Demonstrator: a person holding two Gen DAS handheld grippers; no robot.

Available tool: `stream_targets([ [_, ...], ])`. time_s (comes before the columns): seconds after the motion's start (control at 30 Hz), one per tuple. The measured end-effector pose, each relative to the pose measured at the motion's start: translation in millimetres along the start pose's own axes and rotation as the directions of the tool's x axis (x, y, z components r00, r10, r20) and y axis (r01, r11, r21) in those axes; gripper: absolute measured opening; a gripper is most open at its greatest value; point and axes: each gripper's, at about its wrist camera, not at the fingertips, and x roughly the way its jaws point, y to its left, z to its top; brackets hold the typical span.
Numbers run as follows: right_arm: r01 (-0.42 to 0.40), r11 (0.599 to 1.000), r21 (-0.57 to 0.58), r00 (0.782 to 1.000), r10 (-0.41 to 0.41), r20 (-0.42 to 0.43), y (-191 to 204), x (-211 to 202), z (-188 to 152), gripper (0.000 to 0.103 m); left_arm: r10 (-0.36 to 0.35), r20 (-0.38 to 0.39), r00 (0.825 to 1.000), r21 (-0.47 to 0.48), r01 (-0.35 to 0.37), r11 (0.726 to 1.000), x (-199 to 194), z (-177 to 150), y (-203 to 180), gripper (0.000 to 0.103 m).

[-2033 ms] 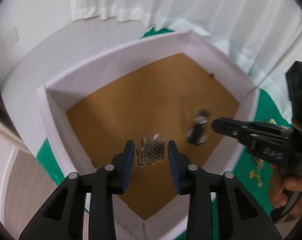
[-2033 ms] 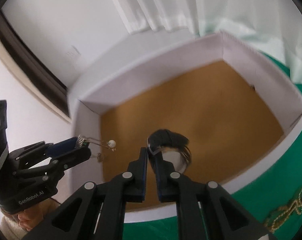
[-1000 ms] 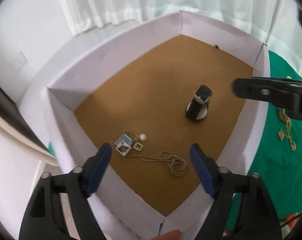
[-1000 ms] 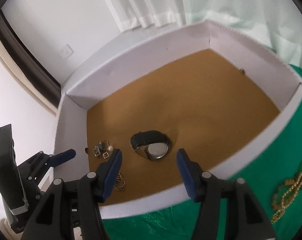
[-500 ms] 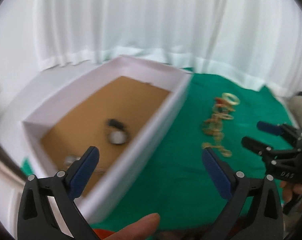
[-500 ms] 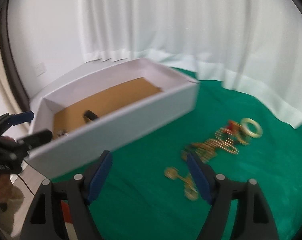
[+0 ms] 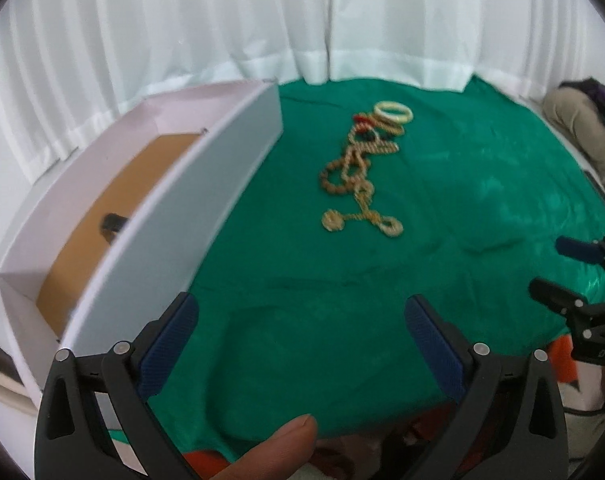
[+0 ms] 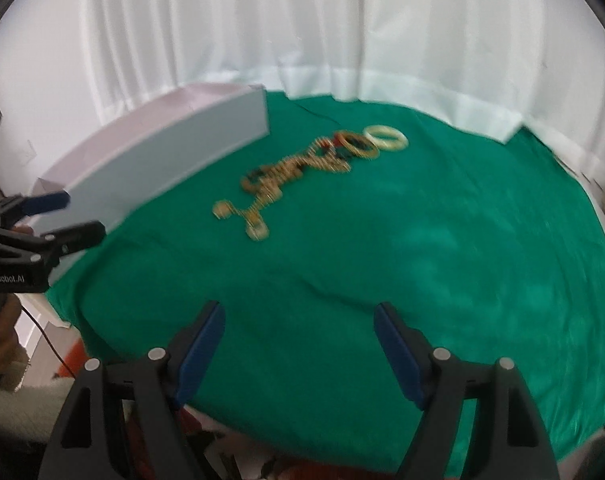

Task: Organize jewelry

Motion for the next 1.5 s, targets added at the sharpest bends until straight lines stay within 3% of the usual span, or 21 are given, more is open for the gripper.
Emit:
stream_targets([
  [0.13,0.037,0.999,0.020,0.999,-0.037,0.013,-6,-5,-7,0.079,-0.057,-0.054,0.997,-0.053,0.054,0.997,8,-3,2,0.103],
  [0.27,0.039,0.999,0.023,0.999,-0.039,0.006,-3,-2,-7,0.079,-0.025,-0.044,0.999,-0.073,0.022,0.997,7,-3,9,0.103],
  [0.8,0.022,0.999,0.025,1.000,-0.021,-0.014,7,1,-9,0.079,-0.112,-0.046,0.993,-0.062,0.109,0.992,2,-5,7,0.102],
  [1.5,0.018,0.999,0.037,1.000,-0.018,-0.009,7,-2,-11,0.079,-0.106,-0.070,0.992,-0.078,0.100,0.992,7,-12,8,0.102],
])
